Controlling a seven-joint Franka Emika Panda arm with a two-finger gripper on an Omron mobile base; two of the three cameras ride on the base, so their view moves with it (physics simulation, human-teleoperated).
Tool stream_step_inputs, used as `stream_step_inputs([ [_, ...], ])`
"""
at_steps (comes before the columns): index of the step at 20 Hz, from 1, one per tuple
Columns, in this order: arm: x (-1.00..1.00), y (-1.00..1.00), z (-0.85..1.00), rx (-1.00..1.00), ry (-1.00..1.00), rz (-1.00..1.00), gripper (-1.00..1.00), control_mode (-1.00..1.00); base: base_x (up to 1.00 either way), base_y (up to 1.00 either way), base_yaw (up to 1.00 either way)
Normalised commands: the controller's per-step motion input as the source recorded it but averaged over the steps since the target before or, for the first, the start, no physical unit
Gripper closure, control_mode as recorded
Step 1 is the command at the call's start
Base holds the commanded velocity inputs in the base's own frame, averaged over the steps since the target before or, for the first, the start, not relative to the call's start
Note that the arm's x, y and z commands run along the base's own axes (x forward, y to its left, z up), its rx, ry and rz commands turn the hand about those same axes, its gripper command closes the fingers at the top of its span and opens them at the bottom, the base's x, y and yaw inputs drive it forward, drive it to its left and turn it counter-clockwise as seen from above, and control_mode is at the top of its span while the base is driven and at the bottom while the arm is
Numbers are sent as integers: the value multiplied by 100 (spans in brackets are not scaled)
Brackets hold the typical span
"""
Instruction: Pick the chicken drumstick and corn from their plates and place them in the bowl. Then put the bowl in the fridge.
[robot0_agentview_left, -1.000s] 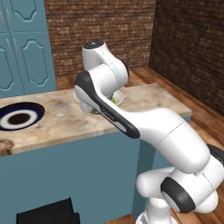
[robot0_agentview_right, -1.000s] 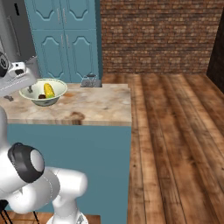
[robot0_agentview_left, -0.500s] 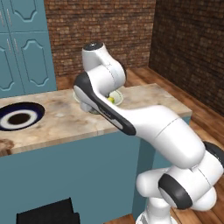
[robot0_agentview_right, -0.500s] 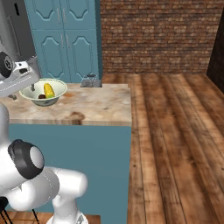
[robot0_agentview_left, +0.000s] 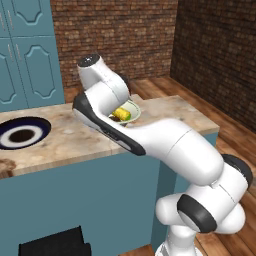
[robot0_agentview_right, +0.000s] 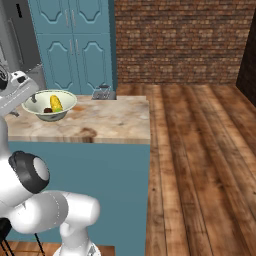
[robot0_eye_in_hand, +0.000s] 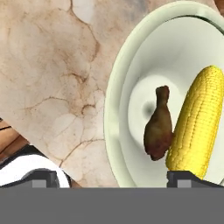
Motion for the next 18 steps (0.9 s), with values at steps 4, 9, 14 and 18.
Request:
stream_step_inputs([
  [4, 24, 10, -10, -13, 0, 14, -100, -100, 0, 0, 0],
  [9, 17, 1, -3, -9, 3, 2, -100, -100, 0, 0, 0],
  [14, 11, 0, -10, 0, 5, 0, -100, -100, 0, 0, 0],
  [18, 0, 5, -11, 0, 0, 0, -100, -100, 0, 0, 0],
])
